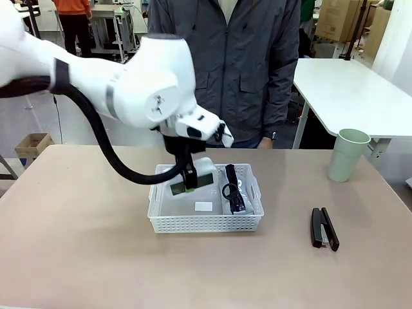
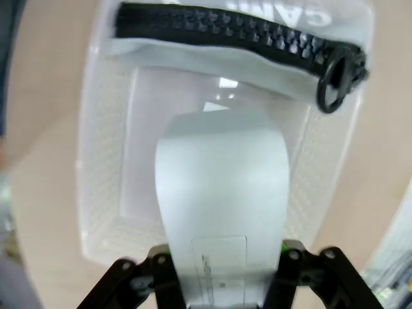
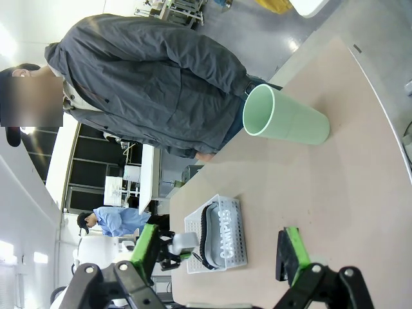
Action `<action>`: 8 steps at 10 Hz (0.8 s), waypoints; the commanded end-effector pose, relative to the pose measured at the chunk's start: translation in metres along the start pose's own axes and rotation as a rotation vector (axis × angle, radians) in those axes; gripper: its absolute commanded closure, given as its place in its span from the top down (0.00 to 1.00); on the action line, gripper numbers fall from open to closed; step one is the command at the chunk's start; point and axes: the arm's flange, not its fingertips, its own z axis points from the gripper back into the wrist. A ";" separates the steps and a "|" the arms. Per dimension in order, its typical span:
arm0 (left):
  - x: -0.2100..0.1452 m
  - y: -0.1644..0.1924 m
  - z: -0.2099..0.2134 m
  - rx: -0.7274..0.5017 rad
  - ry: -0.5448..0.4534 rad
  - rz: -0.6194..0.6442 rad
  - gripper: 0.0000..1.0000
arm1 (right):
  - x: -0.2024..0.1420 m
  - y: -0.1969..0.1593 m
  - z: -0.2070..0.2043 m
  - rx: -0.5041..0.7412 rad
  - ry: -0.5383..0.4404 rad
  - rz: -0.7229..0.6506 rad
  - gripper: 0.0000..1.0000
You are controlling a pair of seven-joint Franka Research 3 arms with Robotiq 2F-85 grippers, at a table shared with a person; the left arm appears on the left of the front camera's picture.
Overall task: Efficiently arrange items inside the basket to fit them all.
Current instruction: Pick up the Digital clock and place it inside the Organizing basket.
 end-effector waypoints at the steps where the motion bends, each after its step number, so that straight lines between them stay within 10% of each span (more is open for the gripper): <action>1: 0.015 0.004 -0.022 0.003 0.038 -0.181 0.51 | 0.002 0.000 -0.001 0.025 -0.011 0.009 1.00; 8: 0.019 0.021 -0.064 -0.049 0.135 -0.283 0.51 | 0.002 0.000 -0.001 0.025 -0.011 0.009 1.00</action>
